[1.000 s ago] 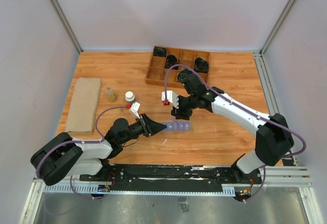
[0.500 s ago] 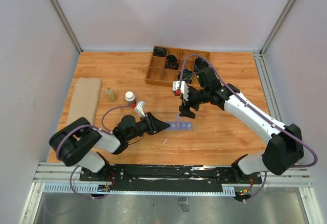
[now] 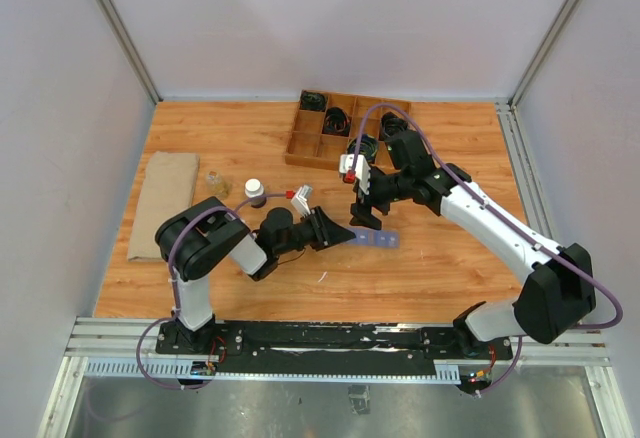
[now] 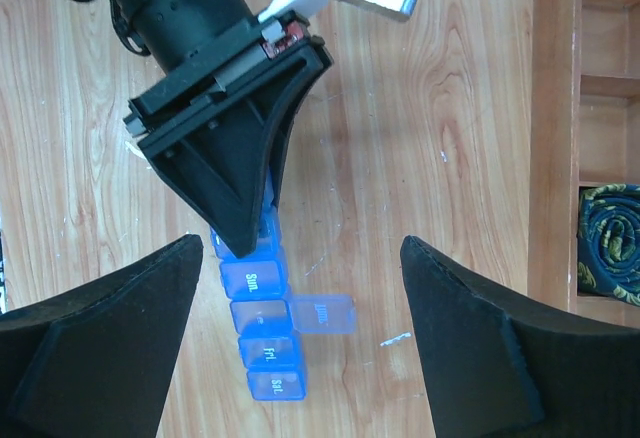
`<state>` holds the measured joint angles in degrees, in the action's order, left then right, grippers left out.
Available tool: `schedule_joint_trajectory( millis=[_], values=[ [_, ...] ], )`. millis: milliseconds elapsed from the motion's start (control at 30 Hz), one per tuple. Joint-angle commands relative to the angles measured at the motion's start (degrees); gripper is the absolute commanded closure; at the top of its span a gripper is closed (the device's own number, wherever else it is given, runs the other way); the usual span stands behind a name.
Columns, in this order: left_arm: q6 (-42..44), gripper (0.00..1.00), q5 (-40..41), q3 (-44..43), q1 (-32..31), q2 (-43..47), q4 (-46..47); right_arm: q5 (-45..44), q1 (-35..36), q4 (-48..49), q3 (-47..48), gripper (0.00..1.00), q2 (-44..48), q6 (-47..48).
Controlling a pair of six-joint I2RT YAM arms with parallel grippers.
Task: Sort the pills into containers
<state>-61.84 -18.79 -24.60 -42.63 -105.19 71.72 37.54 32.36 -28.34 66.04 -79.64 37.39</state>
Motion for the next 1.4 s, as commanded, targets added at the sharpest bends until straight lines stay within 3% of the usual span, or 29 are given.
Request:
schedule_joint_trajectory(
  millis=[0, 433, 733, 900, 1367],
  values=[
    [-0.6, 0.87, -3.0, -3.0, -0.5, -3.4, 2.9, 0.4, -1.1, 1.0, -0.2, 0.18, 1.4, -1.4],
    [3.3, 0.53, 2.0, -2.9, -0.5, -1.5, -6.9, 0.9, -1.2, 1.0, -0.1, 0.18, 1.6, -1.5],
    [10.6, 0.33, 8.7, -0.2, -0.6, 6.5, -19.0, 1.2, -1.3, 0.9, -0.1, 0.18, 1.5, -1.5],
    [15.3, 0.28, 13.5, 0.6, -0.6, 11.0, -29.0, 1.2, -1.3, 1.0, -0.1, 0.17, 1.4, -1.6],
    [30.4, 0.27, 24.5, -0.3, -0.6, 28.5, -47.0, 1.8, -1.3, 0.9, -0.1, 0.17, 2.6, -1.7]
  ],
)
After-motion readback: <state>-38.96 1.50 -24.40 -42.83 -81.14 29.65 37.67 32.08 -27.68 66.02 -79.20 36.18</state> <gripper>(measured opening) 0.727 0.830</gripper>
